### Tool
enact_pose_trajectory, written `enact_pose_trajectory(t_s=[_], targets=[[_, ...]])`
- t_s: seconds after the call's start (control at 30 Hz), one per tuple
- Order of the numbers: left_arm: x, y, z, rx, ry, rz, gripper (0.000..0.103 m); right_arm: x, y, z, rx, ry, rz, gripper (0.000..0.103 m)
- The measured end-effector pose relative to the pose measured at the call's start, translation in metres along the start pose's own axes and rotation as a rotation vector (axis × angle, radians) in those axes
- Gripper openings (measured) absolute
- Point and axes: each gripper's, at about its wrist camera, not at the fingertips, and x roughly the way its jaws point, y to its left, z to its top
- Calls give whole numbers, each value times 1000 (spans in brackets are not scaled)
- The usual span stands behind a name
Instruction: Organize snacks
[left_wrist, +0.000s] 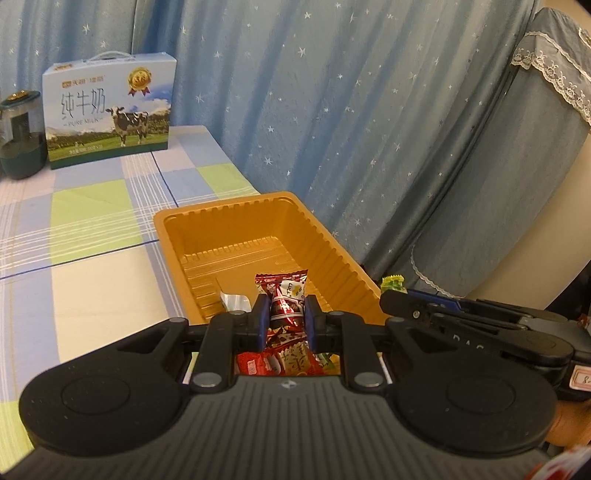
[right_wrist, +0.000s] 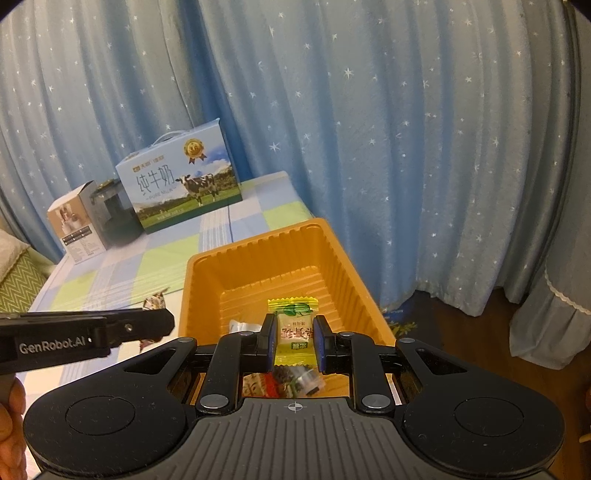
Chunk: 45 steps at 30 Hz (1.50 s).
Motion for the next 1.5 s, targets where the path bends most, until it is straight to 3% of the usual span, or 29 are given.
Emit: enact_pose_trajectory(t_s=[0.93, 1.03, 1.5], targets=[[60, 20, 12, -3, 65, 19, 18, 53, -12, 21, -35, 46, -21, 21], [63, 23, 14, -4, 75, 38, 45, 54, -13, 20, -32, 50, -19, 21], [32, 44, 4, -25, 39, 108, 45, 57, -9, 25, 5, 51, 44, 21]])
